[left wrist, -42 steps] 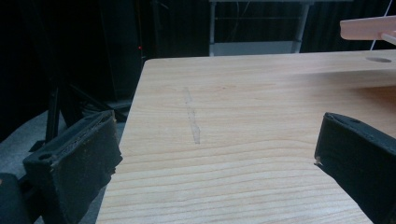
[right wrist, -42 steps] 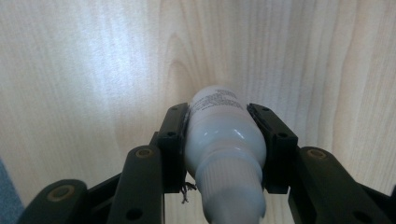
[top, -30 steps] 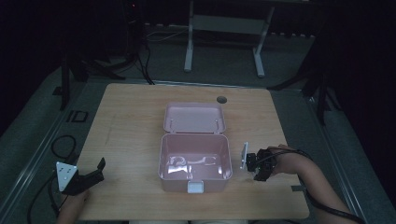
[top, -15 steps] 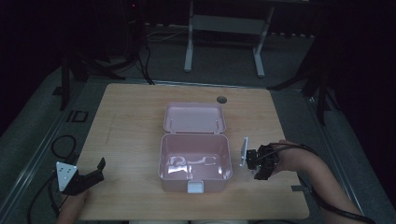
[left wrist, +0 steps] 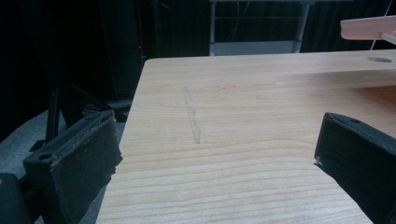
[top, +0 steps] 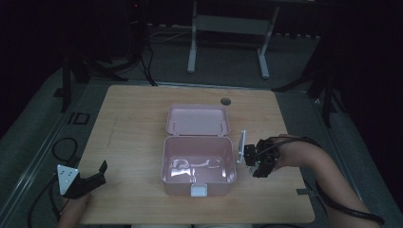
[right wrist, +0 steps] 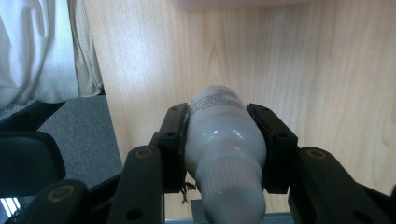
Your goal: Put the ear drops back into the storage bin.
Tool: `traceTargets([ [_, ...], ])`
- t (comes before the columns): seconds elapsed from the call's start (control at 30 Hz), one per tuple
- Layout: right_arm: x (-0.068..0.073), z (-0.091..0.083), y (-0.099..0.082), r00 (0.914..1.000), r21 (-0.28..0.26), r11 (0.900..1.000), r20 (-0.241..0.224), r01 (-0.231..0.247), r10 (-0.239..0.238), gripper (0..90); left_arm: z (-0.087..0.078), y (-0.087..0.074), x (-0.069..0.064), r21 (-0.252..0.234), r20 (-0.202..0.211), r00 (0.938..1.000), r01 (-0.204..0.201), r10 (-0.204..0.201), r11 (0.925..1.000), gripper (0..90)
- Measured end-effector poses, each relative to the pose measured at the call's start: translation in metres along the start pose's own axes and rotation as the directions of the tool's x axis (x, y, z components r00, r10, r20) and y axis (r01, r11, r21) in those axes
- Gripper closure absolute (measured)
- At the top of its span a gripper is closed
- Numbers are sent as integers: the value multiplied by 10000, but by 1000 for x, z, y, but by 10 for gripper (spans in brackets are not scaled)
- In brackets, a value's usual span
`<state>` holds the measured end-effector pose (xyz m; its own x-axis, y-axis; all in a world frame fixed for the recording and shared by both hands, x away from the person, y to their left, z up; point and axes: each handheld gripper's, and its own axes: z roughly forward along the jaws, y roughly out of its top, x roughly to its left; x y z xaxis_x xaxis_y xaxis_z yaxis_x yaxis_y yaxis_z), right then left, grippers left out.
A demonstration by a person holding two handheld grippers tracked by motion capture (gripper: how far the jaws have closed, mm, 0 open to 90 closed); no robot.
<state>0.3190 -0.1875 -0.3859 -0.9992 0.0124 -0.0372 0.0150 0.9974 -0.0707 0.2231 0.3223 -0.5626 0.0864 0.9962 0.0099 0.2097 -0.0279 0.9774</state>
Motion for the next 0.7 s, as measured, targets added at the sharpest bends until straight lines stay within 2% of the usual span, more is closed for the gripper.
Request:
traceTargets([
  [0.3,-2,-28,17,9999,-184,9998,136,94,-91,597,0,0,0,17,12,10000,0,0,10000,4],
  [0.5,-5,-36,26,9997,-366,9993,232,-67,75,597,0,0,0,23,26,10000,-3,3,10000,4],
  [0.7,-7,-44,44,9991,-535,9982,333,270,-252,597,0,0,0,31,22,10000,-5,5,10000,3],
])
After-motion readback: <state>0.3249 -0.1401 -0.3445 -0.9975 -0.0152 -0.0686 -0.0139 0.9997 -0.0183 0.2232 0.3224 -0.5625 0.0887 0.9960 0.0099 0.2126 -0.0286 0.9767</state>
